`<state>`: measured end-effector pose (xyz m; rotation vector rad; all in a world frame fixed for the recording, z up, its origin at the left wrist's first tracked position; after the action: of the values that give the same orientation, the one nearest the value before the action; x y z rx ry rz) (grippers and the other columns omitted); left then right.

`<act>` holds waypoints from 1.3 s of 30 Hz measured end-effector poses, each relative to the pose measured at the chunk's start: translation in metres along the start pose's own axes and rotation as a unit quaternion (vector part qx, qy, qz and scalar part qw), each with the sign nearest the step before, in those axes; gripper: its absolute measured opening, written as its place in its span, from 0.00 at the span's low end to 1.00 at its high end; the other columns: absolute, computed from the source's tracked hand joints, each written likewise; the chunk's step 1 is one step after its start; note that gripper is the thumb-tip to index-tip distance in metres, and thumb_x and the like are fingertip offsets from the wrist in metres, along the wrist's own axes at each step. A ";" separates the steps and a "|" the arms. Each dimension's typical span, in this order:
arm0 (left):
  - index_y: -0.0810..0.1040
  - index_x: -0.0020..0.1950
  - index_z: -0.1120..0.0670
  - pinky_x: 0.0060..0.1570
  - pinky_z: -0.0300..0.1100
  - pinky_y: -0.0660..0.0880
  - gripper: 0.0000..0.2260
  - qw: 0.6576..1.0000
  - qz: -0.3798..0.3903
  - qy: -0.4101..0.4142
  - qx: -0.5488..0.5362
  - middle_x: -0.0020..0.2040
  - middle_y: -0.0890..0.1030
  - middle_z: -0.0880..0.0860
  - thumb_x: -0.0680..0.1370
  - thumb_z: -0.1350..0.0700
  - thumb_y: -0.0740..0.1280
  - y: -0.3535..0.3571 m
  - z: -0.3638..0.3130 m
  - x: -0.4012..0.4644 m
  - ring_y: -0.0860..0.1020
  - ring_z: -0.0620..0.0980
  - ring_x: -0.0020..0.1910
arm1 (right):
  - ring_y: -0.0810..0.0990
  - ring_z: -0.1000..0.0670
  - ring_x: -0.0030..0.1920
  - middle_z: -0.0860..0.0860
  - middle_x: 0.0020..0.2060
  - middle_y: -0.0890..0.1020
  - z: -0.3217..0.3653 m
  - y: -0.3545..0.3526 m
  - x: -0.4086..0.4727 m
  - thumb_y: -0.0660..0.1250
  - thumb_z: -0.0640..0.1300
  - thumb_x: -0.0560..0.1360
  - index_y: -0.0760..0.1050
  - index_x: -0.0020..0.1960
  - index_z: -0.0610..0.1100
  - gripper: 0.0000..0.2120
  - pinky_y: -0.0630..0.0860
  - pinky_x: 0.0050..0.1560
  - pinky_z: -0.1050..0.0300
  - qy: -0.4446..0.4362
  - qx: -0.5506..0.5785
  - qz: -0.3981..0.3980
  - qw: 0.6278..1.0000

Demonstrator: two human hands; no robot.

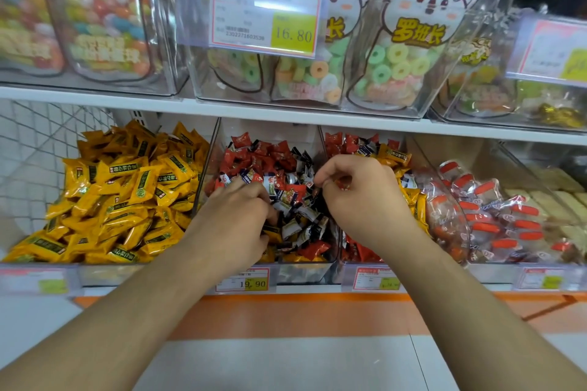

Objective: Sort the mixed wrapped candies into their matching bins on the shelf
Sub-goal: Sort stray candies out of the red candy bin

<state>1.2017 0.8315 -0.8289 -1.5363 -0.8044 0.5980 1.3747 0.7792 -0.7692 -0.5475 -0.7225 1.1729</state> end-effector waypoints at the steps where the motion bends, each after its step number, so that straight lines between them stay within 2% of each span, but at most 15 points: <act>1: 0.80 0.66 0.41 0.69 0.48 0.65 0.16 1.000 0.002 -0.001 -0.001 0.66 0.70 0.42 0.78 0.45 0.71 0.001 0.000 0.000 0.64 0.48 0.66 | 0.75 0.51 0.25 0.50 0.39 0.84 0.000 0.001 0.000 0.65 0.36 0.79 0.82 0.46 0.50 0.12 0.75 0.26 0.55 0.000 -0.001 0.001 1.000; 9: 0.82 0.57 0.42 0.67 0.45 0.66 0.10 0.998 -0.036 0.002 -0.053 0.61 0.71 0.40 0.76 0.45 0.74 -0.001 0.003 -0.001 0.65 0.46 0.63 | 0.72 0.55 0.23 0.50 0.40 0.84 0.003 0.005 -0.001 0.65 0.36 0.79 0.82 0.46 0.51 0.12 0.75 0.26 0.57 -0.002 -0.004 0.014 1.000; 12: 0.81 0.54 0.42 0.63 0.44 0.70 0.09 0.987 -0.084 -0.014 -0.133 0.57 0.74 0.39 0.76 0.45 0.75 -0.016 0.005 -0.005 0.68 0.43 0.60 | 0.74 0.52 0.25 0.52 0.40 0.84 0.004 0.004 0.000 0.65 0.37 0.79 0.81 0.47 0.51 0.11 0.75 0.27 0.56 -0.007 -0.004 0.002 1.000; 15: 0.79 0.54 0.40 0.53 0.36 0.73 0.07 0.964 -0.115 -0.038 -0.236 0.52 0.78 0.36 0.77 0.46 0.74 -0.031 0.006 -0.009 0.75 0.37 0.53 | 0.80 0.51 0.33 0.57 0.42 0.83 0.009 0.007 0.002 0.66 0.38 0.80 0.81 0.49 0.52 0.10 0.77 0.32 0.56 -0.027 -0.003 -0.004 1.000; 18: 0.79 0.54 0.39 0.51 0.29 0.74 0.08 0.947 -0.131 -0.039 -0.289 0.48 0.81 0.35 0.78 0.48 0.73 -0.044 0.005 -0.016 0.78 0.32 0.52 | 0.80 0.52 0.35 0.60 0.43 0.82 0.018 0.014 0.001 0.67 0.41 0.80 0.81 0.52 0.52 0.08 0.77 0.35 0.58 -0.059 0.007 0.024 0.998; 20: 0.81 0.55 0.41 0.51 0.28 0.75 0.08 0.946 -0.157 -0.041 -0.281 0.47 0.81 0.35 0.78 0.50 0.73 -0.056 0.011 -0.022 0.78 0.32 0.52 | 0.79 0.53 0.35 0.60 0.45 0.82 0.022 0.019 0.000 0.67 0.42 0.81 0.80 0.53 0.53 0.07 0.76 0.34 0.60 -0.070 -0.005 0.037 0.997; 23: 0.81 0.55 0.42 0.45 0.23 0.70 0.07 0.947 -0.204 -0.080 -0.235 0.48 0.80 0.36 0.78 0.51 0.73 -0.074 0.035 -0.031 0.76 0.32 0.51 | 0.79 0.57 0.35 0.59 0.46 0.82 0.024 0.024 0.000 0.68 0.41 0.80 0.80 0.54 0.52 0.07 0.74 0.34 0.66 -0.072 -0.020 0.037 0.997; 25: 0.82 0.55 0.43 0.42 0.25 0.68 0.07 0.947 -0.228 -0.123 -0.190 0.49 0.80 0.37 0.78 0.51 0.72 -0.085 0.058 -0.039 0.77 0.35 0.48 | 0.79 0.53 0.33 0.60 0.47 0.81 0.025 0.027 -0.001 0.67 0.41 0.80 0.79 0.54 0.52 0.07 0.76 0.34 0.62 -0.070 -0.025 0.039 0.996; 27: 0.82 0.60 0.46 0.47 0.38 0.75 0.11 0.947 -0.235 -0.176 -0.132 0.52 0.82 0.46 0.78 0.50 0.72 -0.090 0.086 -0.048 0.77 0.44 0.51 | 0.79 0.53 0.31 0.58 0.48 0.82 0.025 0.030 -0.001 0.67 0.41 0.81 0.79 0.53 0.52 0.07 0.76 0.34 0.60 -0.073 -0.039 0.041 0.996; 28: 0.82 0.64 0.48 0.52 0.47 0.77 0.15 0.947 -0.229 -0.199 -0.101 0.54 0.82 0.51 0.78 0.50 0.72 -0.091 0.098 -0.051 0.78 0.51 0.55 | 0.77 0.56 0.30 0.57 0.48 0.82 0.025 0.032 0.000 0.66 0.40 0.81 0.79 0.54 0.52 0.07 0.74 0.32 0.63 -0.074 -0.047 0.043 0.995; 30: 0.79 0.69 0.49 0.59 0.55 0.76 0.19 0.949 -0.212 -0.218 -0.078 0.56 0.81 0.55 0.78 0.49 0.72 -0.092 0.109 -0.055 0.76 0.59 0.60 | 0.76 0.62 0.33 0.55 0.49 0.82 0.025 0.037 0.001 0.66 0.40 0.81 0.80 0.56 0.51 0.09 0.71 0.33 0.69 -0.078 -0.074 0.055 0.993; 32: 0.79 0.69 0.47 0.61 0.51 0.74 0.18 0.953 -0.206 -0.193 -0.110 0.59 0.79 0.51 0.78 0.50 0.71 -0.090 0.102 -0.054 0.75 0.54 0.62 | 0.77 0.62 0.45 0.55 0.51 0.82 0.026 0.045 0.001 0.66 0.39 0.80 0.81 0.59 0.50 0.11 0.74 0.43 0.71 -0.086 -0.099 0.071 0.989; 34: 0.79 0.68 0.44 0.65 0.44 0.71 0.16 0.961 -0.194 -0.129 -0.148 0.63 0.78 0.44 0.79 0.51 0.71 -0.081 0.082 -0.050 0.75 0.46 0.63 | 0.78 0.54 0.53 0.54 0.51 0.83 0.029 0.053 0.002 0.67 0.37 0.80 0.81 0.59 0.48 0.11 0.78 0.53 0.59 -0.103 -0.117 0.082 0.984; 36: 0.77 0.68 0.41 0.71 0.42 0.68 0.16 0.970 -0.159 -0.066 -0.172 0.65 0.76 0.38 0.81 0.50 0.69 -0.066 0.060 -0.043 0.72 0.40 0.65 | 0.79 0.52 0.54 0.54 0.52 0.84 0.031 0.063 0.004 0.67 0.36 0.79 0.82 0.59 0.48 0.13 0.78 0.56 0.57 -0.124 -0.140 0.101 0.977; 39: 0.73 0.72 0.39 0.74 0.49 0.61 0.17 0.986 -0.106 -0.013 -0.131 0.69 0.73 0.36 0.82 0.46 0.65 -0.043 0.043 -0.031 0.67 0.41 0.70 | 0.80 0.49 0.53 0.51 0.52 0.84 0.026 0.085 0.011 0.65 0.36 0.77 0.82 0.59 0.51 0.16 0.81 0.53 0.52 -0.134 -0.174 0.149 0.964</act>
<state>1.1429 0.8356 -0.7943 -1.6556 -1.0846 0.3663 1.3043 0.8158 -0.8112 -0.8211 -1.1201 1.4257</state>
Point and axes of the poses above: each hand's wrist, its own x-axis towards the middle knuckle, its own y-axis out of the palm, z = x × y, the point moved 6 cm from there along x, towards the middle knuckle
